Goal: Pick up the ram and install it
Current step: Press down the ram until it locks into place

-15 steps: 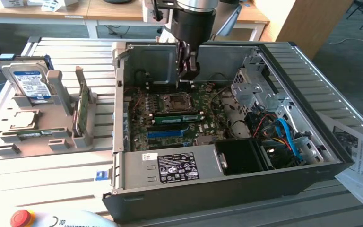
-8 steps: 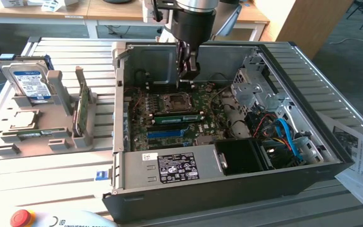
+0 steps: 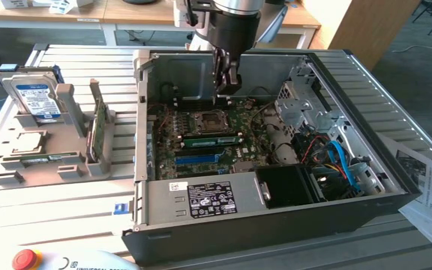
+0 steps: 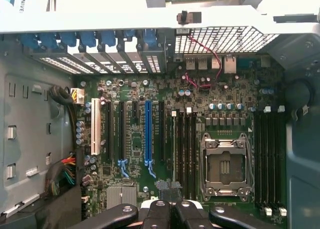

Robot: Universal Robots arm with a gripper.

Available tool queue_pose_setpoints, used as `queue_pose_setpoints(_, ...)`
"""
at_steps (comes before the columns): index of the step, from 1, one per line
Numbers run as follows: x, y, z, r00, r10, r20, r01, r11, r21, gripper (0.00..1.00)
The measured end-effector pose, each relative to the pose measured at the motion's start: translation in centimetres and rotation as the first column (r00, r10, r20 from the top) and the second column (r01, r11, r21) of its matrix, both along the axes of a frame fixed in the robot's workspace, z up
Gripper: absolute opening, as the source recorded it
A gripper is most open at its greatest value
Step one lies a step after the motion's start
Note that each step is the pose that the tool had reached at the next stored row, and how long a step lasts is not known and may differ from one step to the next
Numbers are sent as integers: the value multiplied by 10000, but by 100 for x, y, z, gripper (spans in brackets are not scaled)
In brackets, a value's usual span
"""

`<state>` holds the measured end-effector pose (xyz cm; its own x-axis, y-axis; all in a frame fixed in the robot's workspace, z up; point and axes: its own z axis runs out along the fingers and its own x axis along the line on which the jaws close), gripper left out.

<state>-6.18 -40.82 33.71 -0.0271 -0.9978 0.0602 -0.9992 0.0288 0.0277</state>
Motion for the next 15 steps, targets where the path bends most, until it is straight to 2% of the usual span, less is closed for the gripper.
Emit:
queue_pose_setpoints(5, 61, -1, 2, 10000, 1, 1, -1, 10000, 1, 11)
queue_pose_setpoints(15, 69, -1, 16, 10000, 0, 0, 0, 10000, 0, 11)
